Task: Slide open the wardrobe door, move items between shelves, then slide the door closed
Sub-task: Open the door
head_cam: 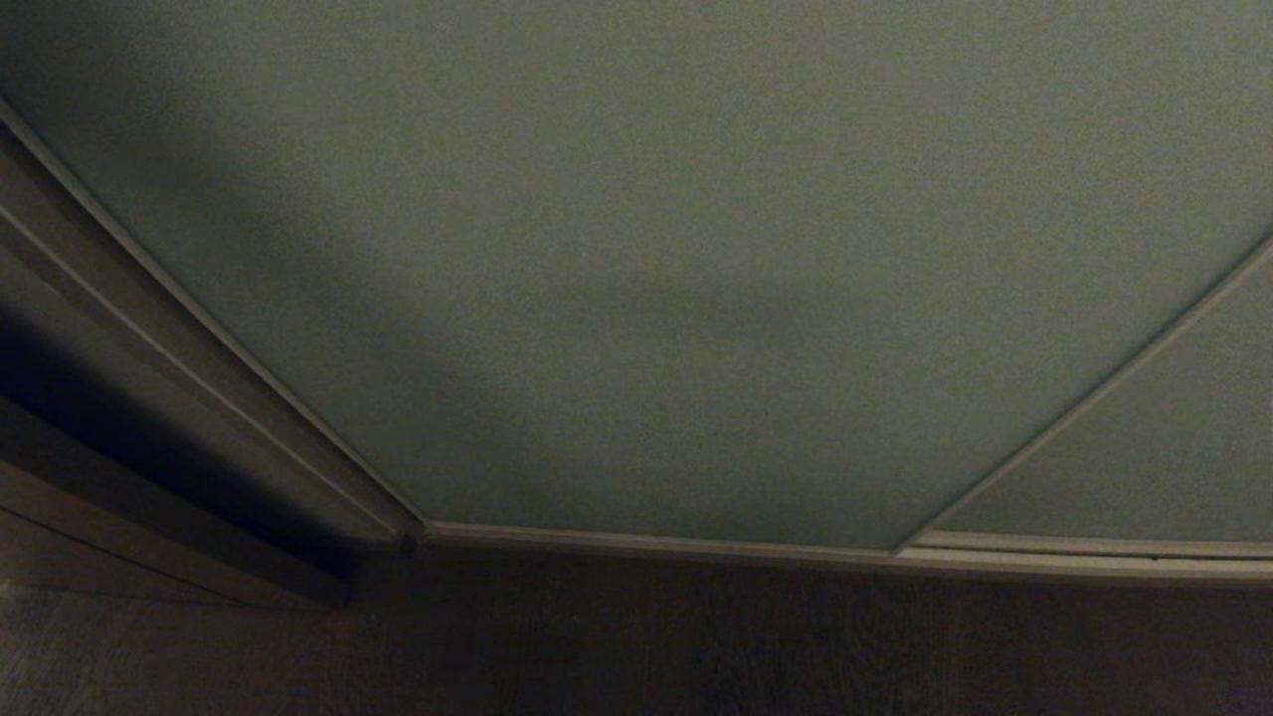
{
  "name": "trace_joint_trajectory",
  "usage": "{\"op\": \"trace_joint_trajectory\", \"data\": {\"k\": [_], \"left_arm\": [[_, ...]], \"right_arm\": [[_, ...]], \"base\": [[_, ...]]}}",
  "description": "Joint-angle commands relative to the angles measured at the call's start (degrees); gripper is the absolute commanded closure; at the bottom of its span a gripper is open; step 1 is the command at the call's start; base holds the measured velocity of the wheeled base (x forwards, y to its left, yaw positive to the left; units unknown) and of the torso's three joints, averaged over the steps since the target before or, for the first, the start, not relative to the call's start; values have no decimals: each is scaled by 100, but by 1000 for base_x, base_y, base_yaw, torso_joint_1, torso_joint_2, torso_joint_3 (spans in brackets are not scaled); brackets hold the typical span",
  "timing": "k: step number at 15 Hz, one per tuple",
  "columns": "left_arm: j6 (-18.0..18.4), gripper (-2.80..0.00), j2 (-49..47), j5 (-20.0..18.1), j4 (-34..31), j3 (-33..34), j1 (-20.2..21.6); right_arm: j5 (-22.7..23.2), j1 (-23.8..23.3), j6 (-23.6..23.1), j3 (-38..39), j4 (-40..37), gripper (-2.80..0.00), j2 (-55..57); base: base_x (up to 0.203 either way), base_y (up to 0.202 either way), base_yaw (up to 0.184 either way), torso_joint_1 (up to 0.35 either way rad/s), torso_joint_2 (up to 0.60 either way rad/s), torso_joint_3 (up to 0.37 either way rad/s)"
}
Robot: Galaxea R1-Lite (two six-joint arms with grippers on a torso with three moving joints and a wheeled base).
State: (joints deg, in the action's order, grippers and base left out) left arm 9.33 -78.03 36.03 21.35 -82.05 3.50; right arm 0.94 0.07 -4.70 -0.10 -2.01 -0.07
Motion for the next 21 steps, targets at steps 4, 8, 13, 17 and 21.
{"op": "trace_joint_trajectory", "data": {"k": [4, 8, 13, 17, 21], "left_arm": [[-109, 0, 15, -451, -104, 32, -7], [-124, 0, 125, -620, -113, 56, -50], [-124, 0, 146, -711, -96, 207, -95], [-117, 0, 183, -771, -113, 189, -113], [-124, 0, 506, -1043, -456, 345, -635]], "right_arm": [[3, 1, -5, 1, -2, 0, -1], [3, 1, -5, 1, -2, 0, -1], [3, 1, -5, 1, -2, 0, -1], [3, 1, -5, 1, -2, 0, -1], [3, 1, -5, 1, -2, 0, -1]], "base": [[0, 0, 0, 0, 0, 0], [0, 0, 0, 0, 0, 0], [0, 0, 0, 0, 0, 0], [0, 0, 0, 0, 0, 0], [0, 0, 0, 0, 0, 0]]}}
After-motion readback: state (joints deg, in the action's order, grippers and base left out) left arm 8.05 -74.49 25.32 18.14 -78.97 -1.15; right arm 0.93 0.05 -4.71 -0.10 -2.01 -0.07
